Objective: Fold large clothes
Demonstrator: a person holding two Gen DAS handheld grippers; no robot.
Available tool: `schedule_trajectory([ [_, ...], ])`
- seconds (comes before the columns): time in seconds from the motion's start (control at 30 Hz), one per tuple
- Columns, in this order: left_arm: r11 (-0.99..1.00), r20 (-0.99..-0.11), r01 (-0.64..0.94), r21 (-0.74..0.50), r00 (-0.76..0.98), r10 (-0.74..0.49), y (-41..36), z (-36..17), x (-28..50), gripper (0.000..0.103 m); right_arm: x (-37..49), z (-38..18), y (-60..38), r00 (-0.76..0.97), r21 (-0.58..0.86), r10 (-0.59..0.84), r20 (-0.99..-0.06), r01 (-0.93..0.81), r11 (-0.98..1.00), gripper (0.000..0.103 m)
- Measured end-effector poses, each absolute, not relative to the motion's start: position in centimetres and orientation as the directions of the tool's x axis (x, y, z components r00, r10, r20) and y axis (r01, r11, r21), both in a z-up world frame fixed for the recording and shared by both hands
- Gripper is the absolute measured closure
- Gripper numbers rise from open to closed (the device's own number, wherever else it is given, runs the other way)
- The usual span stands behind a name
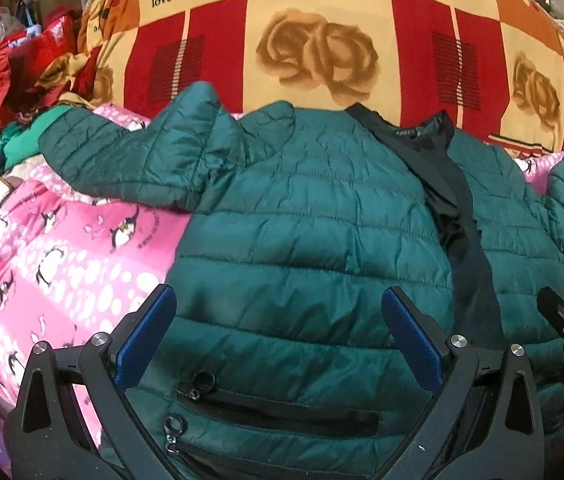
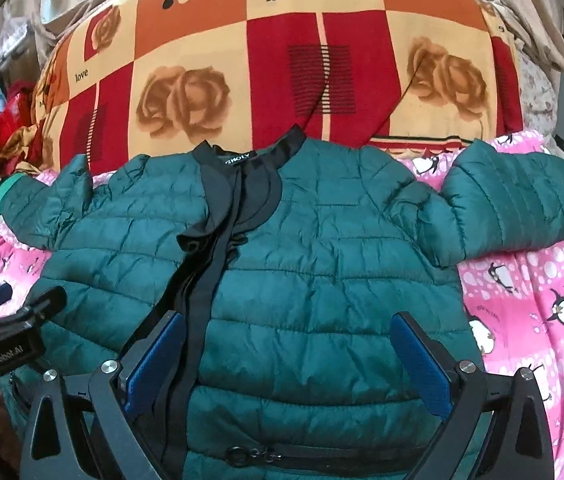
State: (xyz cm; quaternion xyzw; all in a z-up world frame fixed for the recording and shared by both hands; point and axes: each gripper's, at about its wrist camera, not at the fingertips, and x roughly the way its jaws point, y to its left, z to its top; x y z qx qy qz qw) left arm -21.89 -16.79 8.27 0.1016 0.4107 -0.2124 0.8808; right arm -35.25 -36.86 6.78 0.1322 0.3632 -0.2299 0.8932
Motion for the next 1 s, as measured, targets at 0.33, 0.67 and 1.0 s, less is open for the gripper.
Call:
schedule_trajectory([
  [0.33,0.895,-0.771,0.446,-0.010,0.567,-0.291,-15.8,8.1,-22.4,0.001,-35.9,6.7,-37.0,0.621,0.084,-0.310,-0.719,0.522,0.849,0.002],
  [0.67,0.907,-0.779,0.422,-0.012,0.565,-0.273,-15.0,8.5,-23.0,0.000,-36.5,6.7,-36.2,0.623,0.083,-0.302,-0.722,0.512,0.855,0.002],
  [1.0,0.906,-0.767,0.422,0.012,0.585,-0.262,-15.2,9.0,-24.2,0.000,-37.6,7.1,-36.2,0.631,0.067,-0.324,-0.705,0.514,0.855,0.002],
])
